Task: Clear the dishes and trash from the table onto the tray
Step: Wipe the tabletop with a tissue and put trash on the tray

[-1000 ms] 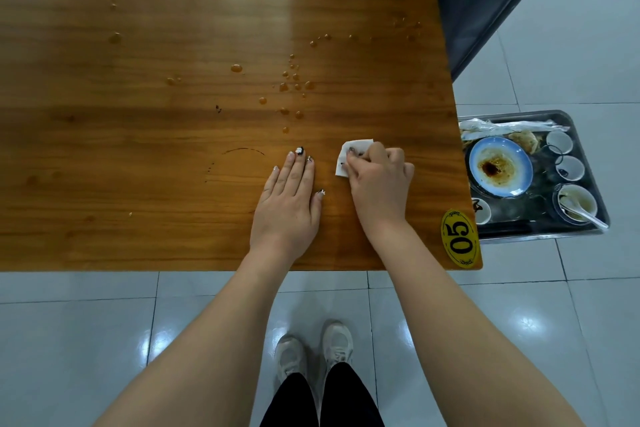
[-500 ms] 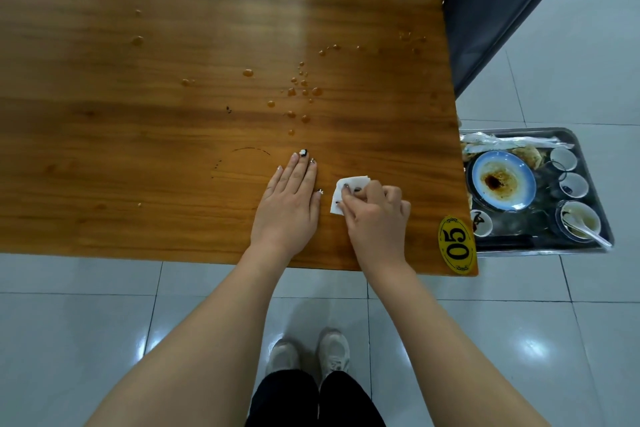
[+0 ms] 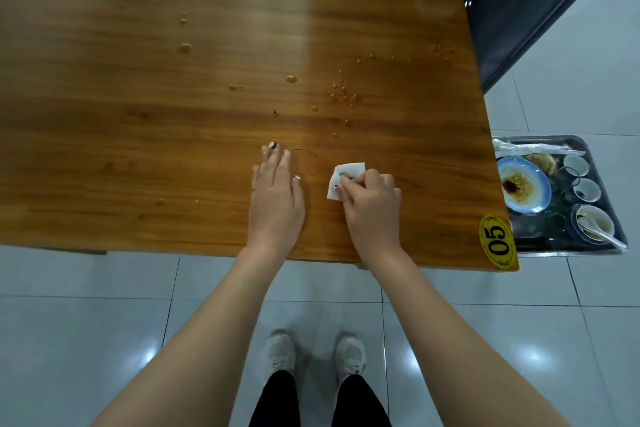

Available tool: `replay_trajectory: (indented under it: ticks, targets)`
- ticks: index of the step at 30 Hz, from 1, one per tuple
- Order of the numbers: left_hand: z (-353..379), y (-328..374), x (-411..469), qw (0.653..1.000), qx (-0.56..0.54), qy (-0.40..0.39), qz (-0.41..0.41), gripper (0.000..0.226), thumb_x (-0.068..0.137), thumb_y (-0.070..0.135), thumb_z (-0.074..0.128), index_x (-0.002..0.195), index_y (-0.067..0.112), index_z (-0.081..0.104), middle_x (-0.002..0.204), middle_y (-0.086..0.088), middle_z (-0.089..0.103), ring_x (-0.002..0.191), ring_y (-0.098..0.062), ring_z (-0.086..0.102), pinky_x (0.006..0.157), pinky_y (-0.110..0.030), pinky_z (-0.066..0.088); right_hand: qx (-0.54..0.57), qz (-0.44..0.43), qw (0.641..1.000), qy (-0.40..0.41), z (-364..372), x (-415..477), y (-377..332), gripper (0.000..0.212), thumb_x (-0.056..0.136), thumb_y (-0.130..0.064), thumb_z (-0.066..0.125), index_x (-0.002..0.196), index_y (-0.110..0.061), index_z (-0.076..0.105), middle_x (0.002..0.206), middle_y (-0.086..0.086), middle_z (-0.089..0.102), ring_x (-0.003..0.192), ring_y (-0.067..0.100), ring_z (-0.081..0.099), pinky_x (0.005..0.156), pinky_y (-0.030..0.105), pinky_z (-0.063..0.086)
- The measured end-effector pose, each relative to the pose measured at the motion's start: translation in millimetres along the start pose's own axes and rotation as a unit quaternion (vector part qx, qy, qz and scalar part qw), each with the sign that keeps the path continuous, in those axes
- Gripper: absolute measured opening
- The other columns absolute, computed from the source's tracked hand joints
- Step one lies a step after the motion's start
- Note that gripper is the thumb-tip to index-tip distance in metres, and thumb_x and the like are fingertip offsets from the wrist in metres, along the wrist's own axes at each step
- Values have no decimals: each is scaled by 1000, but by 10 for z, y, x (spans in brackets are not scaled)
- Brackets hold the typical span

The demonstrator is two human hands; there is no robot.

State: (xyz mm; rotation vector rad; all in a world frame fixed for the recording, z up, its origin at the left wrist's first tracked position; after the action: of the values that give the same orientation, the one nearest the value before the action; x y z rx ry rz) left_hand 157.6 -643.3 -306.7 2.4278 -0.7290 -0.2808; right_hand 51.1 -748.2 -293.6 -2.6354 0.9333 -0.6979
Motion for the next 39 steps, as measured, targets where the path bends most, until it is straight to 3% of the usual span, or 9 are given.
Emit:
replay_trajectory:
  ticks: [6,9,15,22,25,29,33,36,39]
  targets:
    - [-206,-498,27,997,-29,-65,-8,52,103,5,27,152,11,11,161,-3,6,147,-12,-3,116,-24,-3,11,-51,997,-57,327,-108,-701,20,67,-9,84,85,-14,76,71,5,58,65,26,55,58,29,29]
    - [-178,-626,-9,989,-85,-100,-72,61,101,3,32,153,19,5,161,1,1,148,-19,-4,118,-32,7,-42,-66,993,-87,526,-178,-832,27,60,-9,88,80,-22,76,78,4,62,68,28,58,57,31,34]
    - [-123,-660,19,996,48,-66,46,56,102,9,27,152,8,1,161,-5,4,147,-13,-7,114,-24,-14,-81,-36,993,-74,708,122,-896,23,70,-21,83,89,-30,76,88,3,64,79,34,59,65,40,43]
    - [8,-699,61,984,155,-87,31,55,103,33,10,151,9,-3,160,-7,-11,145,-17,-19,112,-30,-19,-105,16,984,-145,918,499,-762,28,97,-27,52,122,-31,64,120,4,55,114,32,42,87,41,29]
    - [28,-710,60,979,174,-105,14,56,102,37,6,149,11,-12,159,-6,-18,144,-17,-22,112,-30,-18,-103,9,990,-91,760,352,-737,26,83,-19,72,108,-26,72,101,7,62,99,34,50,76,45,38]
    - [33,-694,71,980,171,-102,-20,58,102,41,4,149,14,-14,158,-5,-22,143,-16,-25,111,-30,-20,-116,-21,992,-32,483,-73,-559,34,70,-18,83,103,-21,74,86,9,61,91,25,36,68,45,43]
    - [34,-693,86,979,178,-99,-33,60,100,45,3,150,16,-14,158,-5,-21,144,-16,-24,112,-31,-19,-116,-26,992,-47,420,-144,-500,38,66,-18,85,103,-20,75,82,9,60,89,25,37,66,45,45]
    - [19,-698,97,977,192,-89,-31,61,100,45,4,150,15,-13,158,-6,-20,144,-17,-22,113,-32,-17,-126,-10,990,-61,525,121,-523,35,64,-14,86,98,-21,76,81,9,61,87,32,52,67,44,45]
    - [27,-677,94,975,201,-85,-33,61,100,45,5,150,15,-13,158,-6,-20,144,-17,-22,113,-32,-17,-138,25,985,-103,702,439,-556,31,77,-11,78,106,-21,73,94,12,62,93,37,56,74,46,43]
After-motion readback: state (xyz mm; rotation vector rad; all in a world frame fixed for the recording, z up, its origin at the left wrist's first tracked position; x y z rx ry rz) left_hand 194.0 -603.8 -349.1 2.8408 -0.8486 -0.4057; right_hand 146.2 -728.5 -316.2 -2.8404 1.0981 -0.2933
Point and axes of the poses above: each hand's wrist, its own x-axis towards the middle knuckle, its own z-axis out of the palm, y = z × x, the point moved 8 cm from there along x, towards the middle knuckle
